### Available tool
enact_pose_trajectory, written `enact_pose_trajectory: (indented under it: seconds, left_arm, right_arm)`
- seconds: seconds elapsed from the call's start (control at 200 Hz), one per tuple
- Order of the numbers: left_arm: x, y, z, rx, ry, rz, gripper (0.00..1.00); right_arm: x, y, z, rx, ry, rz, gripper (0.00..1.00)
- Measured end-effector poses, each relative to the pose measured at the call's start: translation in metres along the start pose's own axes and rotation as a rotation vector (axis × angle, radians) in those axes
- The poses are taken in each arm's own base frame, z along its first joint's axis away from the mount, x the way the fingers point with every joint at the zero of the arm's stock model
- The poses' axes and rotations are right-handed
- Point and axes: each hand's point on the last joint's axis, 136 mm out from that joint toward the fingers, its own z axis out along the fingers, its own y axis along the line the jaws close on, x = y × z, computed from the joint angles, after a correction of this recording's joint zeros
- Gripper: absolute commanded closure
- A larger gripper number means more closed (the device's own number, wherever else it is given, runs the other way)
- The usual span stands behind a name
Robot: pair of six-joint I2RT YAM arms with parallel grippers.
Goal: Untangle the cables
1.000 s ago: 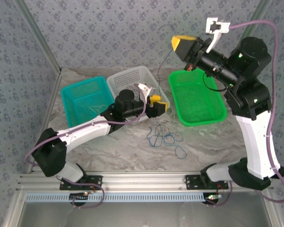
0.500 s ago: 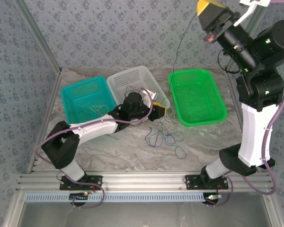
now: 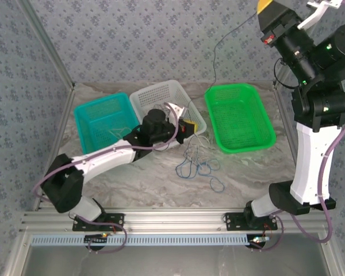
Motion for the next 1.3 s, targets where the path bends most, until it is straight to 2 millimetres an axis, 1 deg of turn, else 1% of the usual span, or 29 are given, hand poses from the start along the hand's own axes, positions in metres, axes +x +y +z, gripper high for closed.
enact_pose_trajectory:
  seconds: [0.025,0.105,0.145,0.175,0.27,0.325,0.365,0.44,0.47,0.51,0.565,0.635,0.69,0.735,0.809,0.949,1.004,1.039,1.114,1.199,1.224,1.299]
  left_arm:
    - [-0.007,-0.004,-0.005,0.005,-0.014,0.011,1.0]
    - [-0.029,-0.018,-0.019,0.018,-0.053,0.036,1.0]
    - [-0.04,-0.025,-0.025,0.026,-0.072,0.046,1.0]
    - [-0.049,-0.029,-0.03,0.029,-0.087,0.054,1.0]
    - [-0.07,-0.036,-0.041,0.027,-0.113,0.061,1.0]
    - [-0.082,-0.036,-0.046,0.02,-0.125,0.063,1.0]
    - [-0.088,-0.036,-0.048,0.015,-0.13,0.063,1.0]
    - [-0.094,-0.035,-0.051,0.006,-0.128,0.06,1.0]
    - [-0.094,-0.035,-0.052,0.005,-0.126,0.058,1.0]
    - [-0.092,-0.035,-0.052,0.003,-0.118,0.053,1.0]
    - [-0.088,-0.033,-0.051,0.0,-0.103,0.044,1.0]
    - [-0.084,-0.032,-0.05,0.0,-0.094,0.029,1.0]
    - [-0.081,-0.03,-0.05,-0.003,-0.088,0.015,1.0]
    - [-0.08,-0.027,-0.049,-0.008,-0.085,0.001,1.0]
    - [-0.08,-0.025,-0.049,-0.012,-0.084,-0.014,1.0]
    - [-0.078,-0.02,-0.047,-0.021,-0.076,-0.039,1.0]
    - [-0.075,-0.018,-0.044,-0.026,-0.066,-0.047,1.0]
    - [-0.074,-0.017,-0.043,-0.029,-0.061,-0.052,1.0]
    - [-0.07,-0.014,-0.041,-0.035,-0.046,-0.059,1.0]
    - [-0.068,-0.013,-0.04,-0.039,-0.038,-0.061,1.0]
    - [-0.068,-0.013,-0.04,-0.041,-0.036,-0.062,1.0]
    - [-0.068,-0.013,-0.041,-0.043,-0.032,-0.064,1.0]
  right_arm:
    - [0.006,-0.008,0.001,0.02,0.015,0.006,0.96]
    - [0.025,-0.032,0.006,0.078,0.063,0.023,0.93]
    - [0.036,-0.044,0.008,0.105,0.09,0.033,0.88]
    - [0.044,-0.053,0.01,0.125,0.111,0.04,0.82]
    - [0.075,-0.085,0.016,0.188,0.186,0.063,0.81]
    - [0.096,-0.104,0.018,0.221,0.237,0.082,0.76]
    - [0.111,-0.117,0.019,0.242,0.274,0.093,0.67]
    - [0.14,-0.137,0.018,0.274,0.343,0.121,0.38]
    - [0.151,-0.145,0.017,0.286,0.369,0.131,0.29]
    - [0.167,-0.156,0.015,0.3,0.408,0.146,0.25]
    - [0.187,-0.167,0.012,0.311,0.452,0.164,0.24]
    - [0.215,-0.178,0.003,0.325,0.518,0.177,0.24]
    - [0.231,-0.182,-0.006,0.327,0.562,0.168,0.26]
    - [0.242,-0.181,-0.014,0.321,0.594,0.154,0.27]
    - [0.257,-0.171,-0.032,0.288,0.642,0.106,0.27]
    - [0.277,-0.139,-0.069,0.179,0.7,-0.014,0.29]
    - [0.286,-0.131,-0.081,0.148,0.719,-0.039,0.3]
    - [0.294,-0.129,-0.089,0.138,0.734,-0.044,0.31]
    - [0.314,-0.137,-0.102,0.153,0.777,-0.024,0.35]
    - [0.345,-0.157,-0.113,0.204,0.842,0.052,0.37]
    - [0.354,-0.162,-0.115,0.221,0.864,0.074,0.37]
    - [0.376,-0.175,-0.121,0.271,0.916,0.143,0.32]
